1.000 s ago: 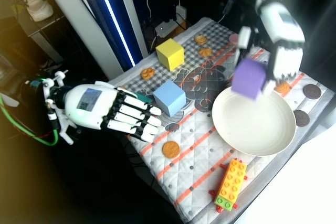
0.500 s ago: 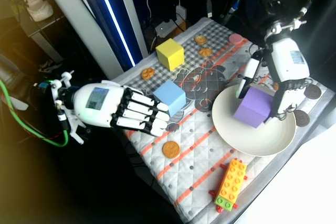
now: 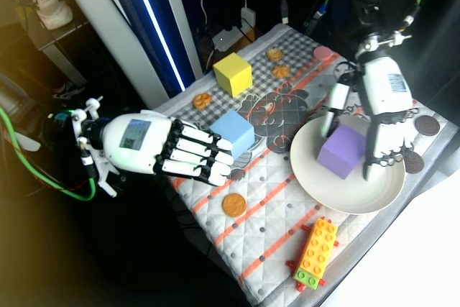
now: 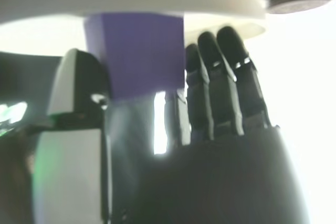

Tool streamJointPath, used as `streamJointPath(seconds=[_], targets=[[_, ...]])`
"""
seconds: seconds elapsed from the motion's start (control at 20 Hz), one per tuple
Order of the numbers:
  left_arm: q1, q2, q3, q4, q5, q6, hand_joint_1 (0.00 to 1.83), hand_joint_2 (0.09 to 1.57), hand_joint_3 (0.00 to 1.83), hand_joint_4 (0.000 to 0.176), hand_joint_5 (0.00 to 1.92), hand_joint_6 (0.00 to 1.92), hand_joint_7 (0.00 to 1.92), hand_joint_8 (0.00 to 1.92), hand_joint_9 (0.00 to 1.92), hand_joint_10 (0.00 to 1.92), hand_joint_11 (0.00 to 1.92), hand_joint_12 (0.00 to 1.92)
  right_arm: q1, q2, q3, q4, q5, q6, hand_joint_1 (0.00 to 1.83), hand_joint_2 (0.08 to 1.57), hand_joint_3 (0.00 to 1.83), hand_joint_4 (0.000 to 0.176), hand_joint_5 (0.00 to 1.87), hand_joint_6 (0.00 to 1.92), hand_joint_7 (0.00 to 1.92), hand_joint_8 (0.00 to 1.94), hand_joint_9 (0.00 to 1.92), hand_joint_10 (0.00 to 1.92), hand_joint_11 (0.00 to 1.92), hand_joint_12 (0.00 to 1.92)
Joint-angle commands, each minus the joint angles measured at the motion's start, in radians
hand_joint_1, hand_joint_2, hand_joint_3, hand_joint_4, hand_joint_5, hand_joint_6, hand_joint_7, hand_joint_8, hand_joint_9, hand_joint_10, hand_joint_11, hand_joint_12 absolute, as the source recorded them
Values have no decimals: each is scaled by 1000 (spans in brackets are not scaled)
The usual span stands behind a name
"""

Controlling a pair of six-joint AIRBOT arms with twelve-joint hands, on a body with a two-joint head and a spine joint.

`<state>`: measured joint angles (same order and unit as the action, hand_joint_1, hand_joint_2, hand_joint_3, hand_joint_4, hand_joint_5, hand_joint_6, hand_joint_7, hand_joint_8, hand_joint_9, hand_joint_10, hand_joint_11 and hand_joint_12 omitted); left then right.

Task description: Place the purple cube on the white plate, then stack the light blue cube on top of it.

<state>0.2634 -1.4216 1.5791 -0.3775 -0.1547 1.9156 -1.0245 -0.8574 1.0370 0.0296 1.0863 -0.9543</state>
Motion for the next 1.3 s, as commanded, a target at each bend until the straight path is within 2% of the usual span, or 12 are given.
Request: streamJointPath(seconds=[0.0,0.1,0.25,0.35,0.6,0.7,0.75,0.8,0.9,1.0,1.1,1.25], targets=[[-15,21,-11,13,-134,-2,880,918,0,176,52,0,214,0,295,166,0,1217,17,-2,6,15,119,5,325,1394,0,114,496,2,295,3,236,1,28,576],[-12,46,-47,19,-159,-2,850,885,0,176,1,0,169,0,249,84,0,886,18,-3,8,15,119,11,300,1396,1,103,514,0,306,0,245,1,46,514],[37,142,-170,60,-261,-73,805,891,2,176,0,0,148,0,231,40,0,1122,43,-4,13,15,132,30,285,1381,0,109,513,0,302,0,243,0,66,519],[90,205,-239,105,-335,-156,819,912,3,176,24,3,184,4,292,41,0,1161,57,-14,14,15,154,33,319,1353,0,75,506,0,306,0,280,11,123,555],[265,418,-473,144,-537,-260,843,974,1,173,118,3,129,0,163,2,0,690,111,-62,27,12,165,66,224,1183,0,155,330,0,126,0,201,0,93,723],[344,488,-549,153,-635,-316,837,968,0,175,124,9,120,5,85,6,0,187,115,-82,49,4,165,130,268,1137,0,166,204,0,13,0,56,3,3,557],[383,516,-583,156,-686,-342,871,962,0,176,144,3,136,1,105,6,0,256,115,-90,59,3,154,152,335,1124,0,151,142,0,2,0,14,0,0,414],[411,537,-611,156,-725,-344,899,977,2,175,168,3,161,3,127,7,0,345,115,-95,62,2,138,152,319,1086,0,144,96,0,0,0,23,2,0,428],[453,567,-655,158,-774,-344,873,955,0,170,202,9,188,7,127,5,0,13,116,-107,72,2,97,152,325,1039,1,175,69,0,16,0,170,3,169,707],[462,572,-668,170,-782,-344,913,952,0,132,240,19,195,7,123,8,58,27,120,-120,81,2,63,152,458,1028,0,176,96,10,37,7,227,18,270,778],[462,569,-669,171,-783,-344,956,943,1,115,274,5,202,1,151,2,1,394,122,-135,88,2,41,152,520,1040,0,173,110,0,70,0,265,4,229,884],[462,568,-669,171,-783,-344,953,939,0,118,264,1,197,2,156,2,0,442,124,-148,95,-1,14,152,619,1026,0,176,111,0,94,0,247,0,127,960]])
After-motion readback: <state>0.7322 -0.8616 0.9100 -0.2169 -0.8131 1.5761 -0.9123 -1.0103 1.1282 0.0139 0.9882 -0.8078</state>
